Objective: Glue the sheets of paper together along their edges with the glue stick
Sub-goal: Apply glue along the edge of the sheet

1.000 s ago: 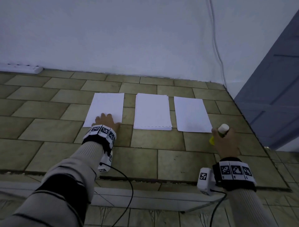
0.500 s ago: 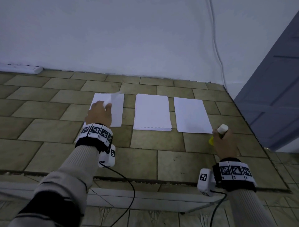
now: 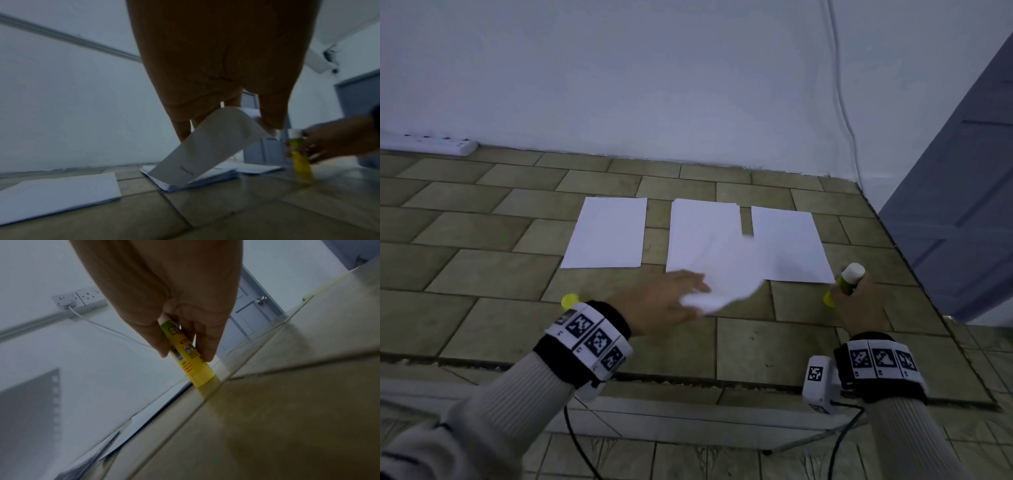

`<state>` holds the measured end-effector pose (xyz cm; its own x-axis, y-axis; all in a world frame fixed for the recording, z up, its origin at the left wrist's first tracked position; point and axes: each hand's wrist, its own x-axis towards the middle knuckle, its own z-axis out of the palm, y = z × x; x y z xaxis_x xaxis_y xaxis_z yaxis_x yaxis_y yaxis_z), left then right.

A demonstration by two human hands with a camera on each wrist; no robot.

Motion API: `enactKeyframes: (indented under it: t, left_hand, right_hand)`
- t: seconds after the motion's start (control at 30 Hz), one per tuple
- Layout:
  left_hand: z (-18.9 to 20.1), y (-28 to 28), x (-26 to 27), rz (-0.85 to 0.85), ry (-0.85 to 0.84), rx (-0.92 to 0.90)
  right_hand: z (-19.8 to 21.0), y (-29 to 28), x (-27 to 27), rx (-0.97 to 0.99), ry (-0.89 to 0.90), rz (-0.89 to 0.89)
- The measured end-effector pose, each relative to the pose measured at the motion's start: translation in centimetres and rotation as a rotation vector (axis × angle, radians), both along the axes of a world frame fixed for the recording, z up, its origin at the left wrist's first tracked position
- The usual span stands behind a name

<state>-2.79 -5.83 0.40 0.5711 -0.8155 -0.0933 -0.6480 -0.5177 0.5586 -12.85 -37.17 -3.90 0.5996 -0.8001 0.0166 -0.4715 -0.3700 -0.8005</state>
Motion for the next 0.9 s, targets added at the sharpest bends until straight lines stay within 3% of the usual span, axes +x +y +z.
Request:
enactKeyframes:
  t: [0.13, 0.23, 0.47, 0.7, 0.9]
  left_hand:
    - [-2.5, 0.2, -1.1, -0.158, -0.132, 0.225]
    - [-3.3, 0.5, -1.7, -0.211, -0.123, 0.35]
    - [-3.2, 1.4, -2.5, -0.209, -0.089, 0.419]
    - [-3.1, 1.0, -2.9, 0.182, -0.133, 0.406]
    - [-4.8, 0.4, -3.6, 0.302, -0.205, 0.466]
  right_hand:
    - [-0.2, -0.2, -0.2, -0.019, 0.018, 0.029]
    - [-0.2, -0.3, -0.2, -0.001, 0.017, 0.046]
    - [0.1, -0.4, -0.2, -0.001, 0.052, 0.062]
    - [1.0, 0.4, -0.2, 0.008, -0.004, 0.137]
    - [2.4, 2.5, 0.2, 0.108, -0.074, 0.295]
